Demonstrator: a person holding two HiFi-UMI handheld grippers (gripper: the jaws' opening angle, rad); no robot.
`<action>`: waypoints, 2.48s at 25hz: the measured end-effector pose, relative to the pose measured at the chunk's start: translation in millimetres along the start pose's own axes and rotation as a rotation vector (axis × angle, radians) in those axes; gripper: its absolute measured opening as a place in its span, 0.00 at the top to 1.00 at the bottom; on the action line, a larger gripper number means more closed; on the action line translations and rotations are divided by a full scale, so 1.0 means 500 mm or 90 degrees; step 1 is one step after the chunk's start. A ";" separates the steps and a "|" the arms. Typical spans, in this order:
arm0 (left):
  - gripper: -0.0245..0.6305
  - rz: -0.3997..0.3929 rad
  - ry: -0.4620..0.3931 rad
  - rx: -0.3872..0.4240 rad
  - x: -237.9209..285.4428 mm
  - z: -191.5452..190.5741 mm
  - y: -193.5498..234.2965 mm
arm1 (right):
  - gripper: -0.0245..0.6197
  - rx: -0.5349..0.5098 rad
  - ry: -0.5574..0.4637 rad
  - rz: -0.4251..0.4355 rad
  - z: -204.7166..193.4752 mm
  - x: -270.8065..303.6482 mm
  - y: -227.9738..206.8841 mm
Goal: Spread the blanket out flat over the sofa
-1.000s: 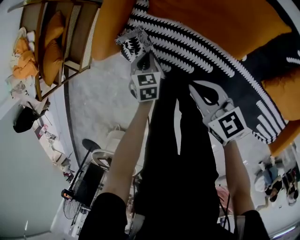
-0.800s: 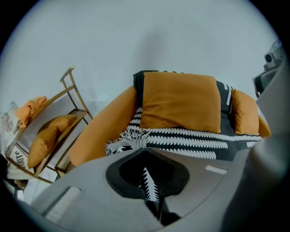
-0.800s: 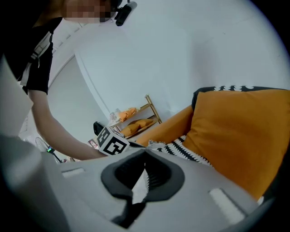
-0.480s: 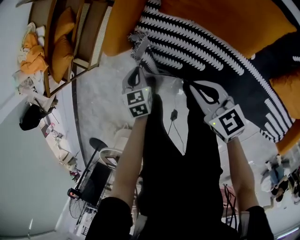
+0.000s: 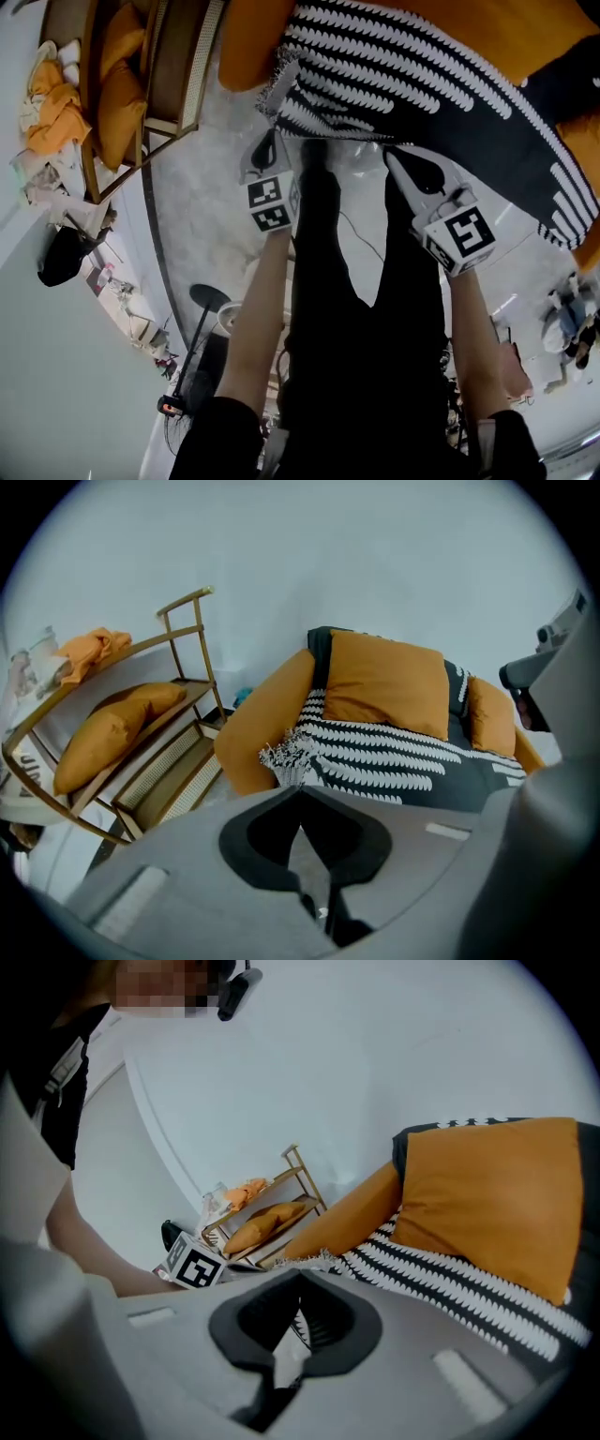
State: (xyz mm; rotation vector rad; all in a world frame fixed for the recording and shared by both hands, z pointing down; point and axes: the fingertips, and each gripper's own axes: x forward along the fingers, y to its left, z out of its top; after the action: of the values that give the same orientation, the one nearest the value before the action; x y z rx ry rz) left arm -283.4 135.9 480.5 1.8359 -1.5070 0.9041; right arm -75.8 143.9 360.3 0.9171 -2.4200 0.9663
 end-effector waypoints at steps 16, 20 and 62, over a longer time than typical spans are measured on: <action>0.94 -0.088 0.077 0.167 0.047 -0.241 0.192 | 0.96 0.041 -0.035 -0.126 -0.077 0.102 0.162; 0.94 -0.101 0.100 0.213 0.083 -0.289 0.195 | 0.96 0.059 -0.038 -0.137 -0.109 0.090 0.154; 0.94 -0.137 0.428 0.401 0.398 -0.619 0.334 | 0.96 0.114 -0.013 -0.079 -0.305 0.242 0.120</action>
State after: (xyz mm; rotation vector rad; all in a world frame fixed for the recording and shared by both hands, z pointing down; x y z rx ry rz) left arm -464.0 235.2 828.1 1.7569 -0.6301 1.7956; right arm -188.6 233.7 504.2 1.1298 -2.2906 1.1465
